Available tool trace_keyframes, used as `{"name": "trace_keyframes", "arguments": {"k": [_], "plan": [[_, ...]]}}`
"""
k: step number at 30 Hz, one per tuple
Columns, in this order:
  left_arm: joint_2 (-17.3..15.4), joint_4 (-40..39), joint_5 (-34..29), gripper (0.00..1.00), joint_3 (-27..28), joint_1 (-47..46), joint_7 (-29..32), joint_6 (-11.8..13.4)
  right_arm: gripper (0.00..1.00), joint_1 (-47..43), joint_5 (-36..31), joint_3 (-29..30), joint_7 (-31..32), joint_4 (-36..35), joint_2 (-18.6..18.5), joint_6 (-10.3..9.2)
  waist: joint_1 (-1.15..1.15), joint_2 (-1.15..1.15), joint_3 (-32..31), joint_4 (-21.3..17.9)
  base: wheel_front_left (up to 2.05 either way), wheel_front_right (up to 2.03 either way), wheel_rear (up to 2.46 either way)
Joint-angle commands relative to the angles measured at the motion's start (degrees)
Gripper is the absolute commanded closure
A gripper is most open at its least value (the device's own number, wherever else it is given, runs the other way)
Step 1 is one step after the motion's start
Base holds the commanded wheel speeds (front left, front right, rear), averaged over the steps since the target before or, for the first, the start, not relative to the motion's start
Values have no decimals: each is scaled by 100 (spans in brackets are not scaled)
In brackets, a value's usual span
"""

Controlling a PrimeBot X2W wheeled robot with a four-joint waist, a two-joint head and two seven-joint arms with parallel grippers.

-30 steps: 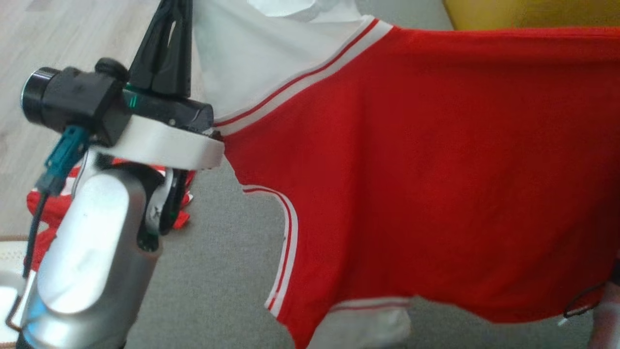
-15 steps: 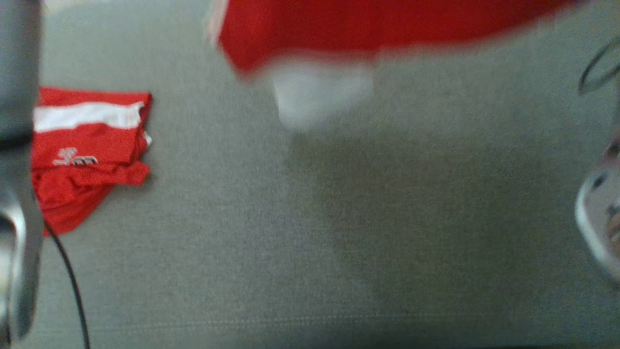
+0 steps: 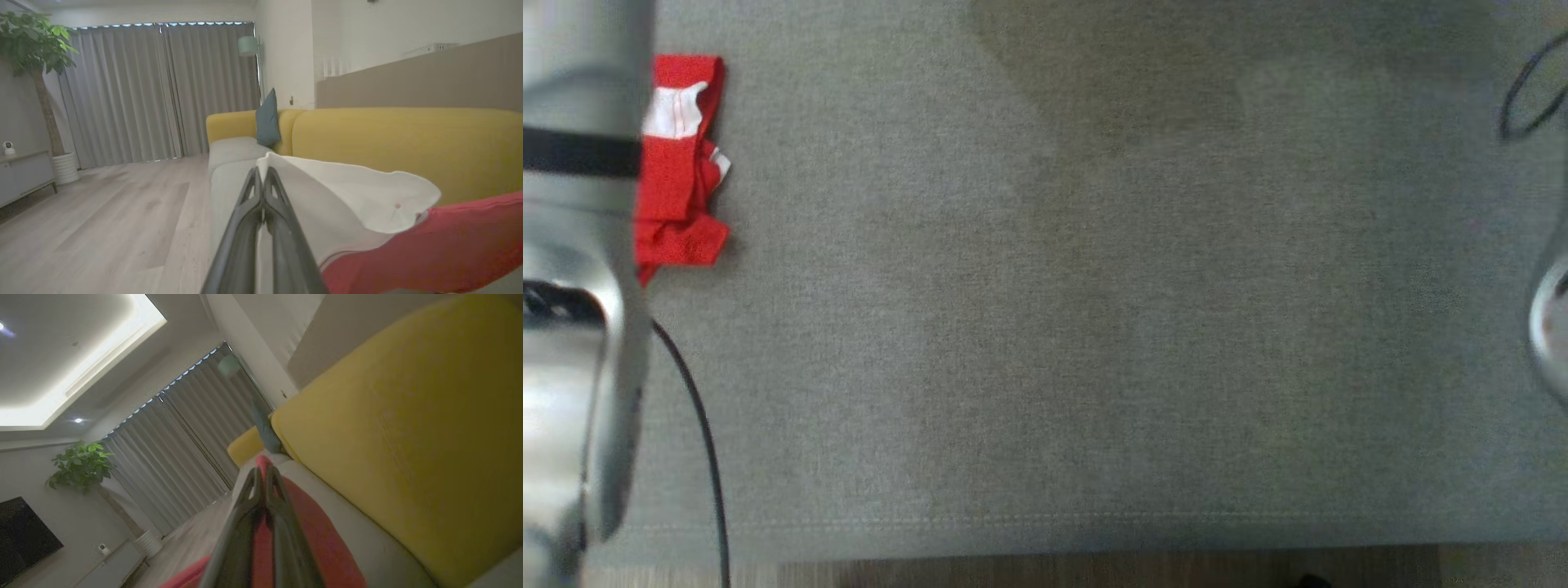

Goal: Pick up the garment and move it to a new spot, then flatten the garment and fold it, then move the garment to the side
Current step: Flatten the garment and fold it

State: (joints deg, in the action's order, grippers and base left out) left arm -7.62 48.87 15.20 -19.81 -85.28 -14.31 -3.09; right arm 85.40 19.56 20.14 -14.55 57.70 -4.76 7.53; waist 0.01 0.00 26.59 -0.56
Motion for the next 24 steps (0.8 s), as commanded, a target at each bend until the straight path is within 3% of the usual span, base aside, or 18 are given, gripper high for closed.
{"name": "trace_keyframes", "arguments": {"k": [1,7,18,24], "plan": [[-217,-164,-75,100,21,44,-63,-33,100,-179,83,-12,-30,33,41,-4,-1,0,80,70,0,0,0],[-254,-701,-320,100,-211,1146,-67,-177,100,-1096,328,-280,42,553,-166,-4,-1,0,-57,202,0,0,0],[-745,-1794,-579,100,-469,3053,-68,-342,100,-2394,736,-770,335,705,-773,-4,-1,0,-949,298,0,0,0],[-1038,-2153,-743,100,-749,3834,-68,-390,100,-2966,728,-1204,852,794,-1030,-4,-1,0,-1408,282,0,0,0]]}}
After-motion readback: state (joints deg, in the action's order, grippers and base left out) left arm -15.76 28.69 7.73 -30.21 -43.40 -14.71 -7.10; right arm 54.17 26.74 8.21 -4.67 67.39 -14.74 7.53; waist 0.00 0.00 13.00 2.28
